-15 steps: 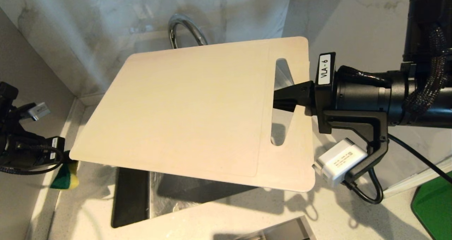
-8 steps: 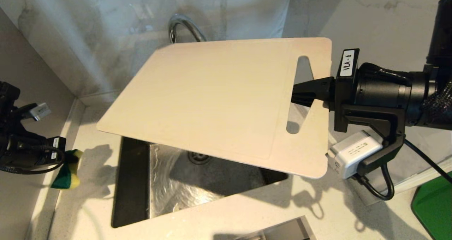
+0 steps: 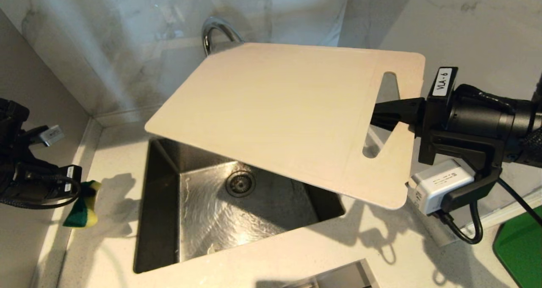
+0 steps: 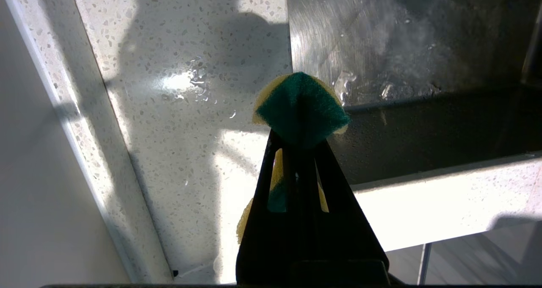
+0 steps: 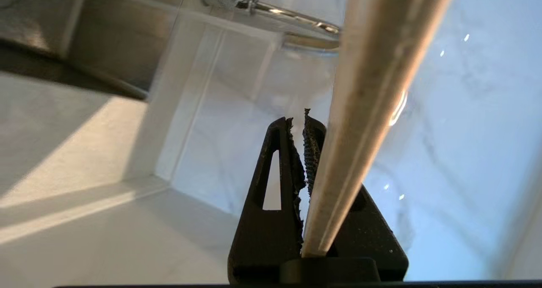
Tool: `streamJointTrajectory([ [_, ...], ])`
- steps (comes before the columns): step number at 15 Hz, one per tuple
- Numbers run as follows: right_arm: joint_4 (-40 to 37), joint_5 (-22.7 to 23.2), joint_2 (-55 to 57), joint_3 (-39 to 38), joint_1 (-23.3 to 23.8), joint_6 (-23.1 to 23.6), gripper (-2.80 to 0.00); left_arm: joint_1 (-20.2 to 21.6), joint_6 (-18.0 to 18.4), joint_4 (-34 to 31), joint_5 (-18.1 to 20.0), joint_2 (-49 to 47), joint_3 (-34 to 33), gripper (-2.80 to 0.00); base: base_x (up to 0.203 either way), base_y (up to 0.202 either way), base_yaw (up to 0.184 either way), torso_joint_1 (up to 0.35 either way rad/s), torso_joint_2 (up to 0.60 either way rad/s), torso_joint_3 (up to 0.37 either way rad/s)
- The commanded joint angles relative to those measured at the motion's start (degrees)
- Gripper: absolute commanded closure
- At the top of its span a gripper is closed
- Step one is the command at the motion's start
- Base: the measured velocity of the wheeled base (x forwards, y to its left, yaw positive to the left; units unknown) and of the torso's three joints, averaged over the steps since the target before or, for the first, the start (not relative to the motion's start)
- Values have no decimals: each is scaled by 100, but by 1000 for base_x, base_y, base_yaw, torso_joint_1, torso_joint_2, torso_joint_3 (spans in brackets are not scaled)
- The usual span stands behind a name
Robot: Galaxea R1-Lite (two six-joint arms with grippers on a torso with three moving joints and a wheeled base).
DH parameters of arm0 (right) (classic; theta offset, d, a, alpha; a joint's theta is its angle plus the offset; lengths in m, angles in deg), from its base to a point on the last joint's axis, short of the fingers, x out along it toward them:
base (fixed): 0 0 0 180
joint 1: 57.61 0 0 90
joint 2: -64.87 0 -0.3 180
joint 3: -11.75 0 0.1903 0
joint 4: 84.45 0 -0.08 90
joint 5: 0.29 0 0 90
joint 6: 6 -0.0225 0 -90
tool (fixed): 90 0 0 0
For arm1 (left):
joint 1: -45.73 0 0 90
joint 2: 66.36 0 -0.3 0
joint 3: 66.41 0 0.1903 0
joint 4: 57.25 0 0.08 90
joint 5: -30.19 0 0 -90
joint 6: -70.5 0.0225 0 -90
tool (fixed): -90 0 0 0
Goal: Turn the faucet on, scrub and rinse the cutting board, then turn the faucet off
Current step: Put down the cutting board
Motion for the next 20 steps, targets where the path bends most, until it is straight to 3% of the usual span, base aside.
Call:
streamJointTrajectory([
  [1,214,-5,-117,-288,261,-80,0,3,-12,-9,-2,-103,60,0,0,0,0,0,0,0],
  [5,353,-5,-158,-306,514,-124,0,3,-22,-9,-3,-152,107,0,0,0,0,0,0,0],
  [20,362,-14,-671,-273,532,-246,0,-50,-108,-3,15,-316,159,0,0,0,0,0,0,0],
])
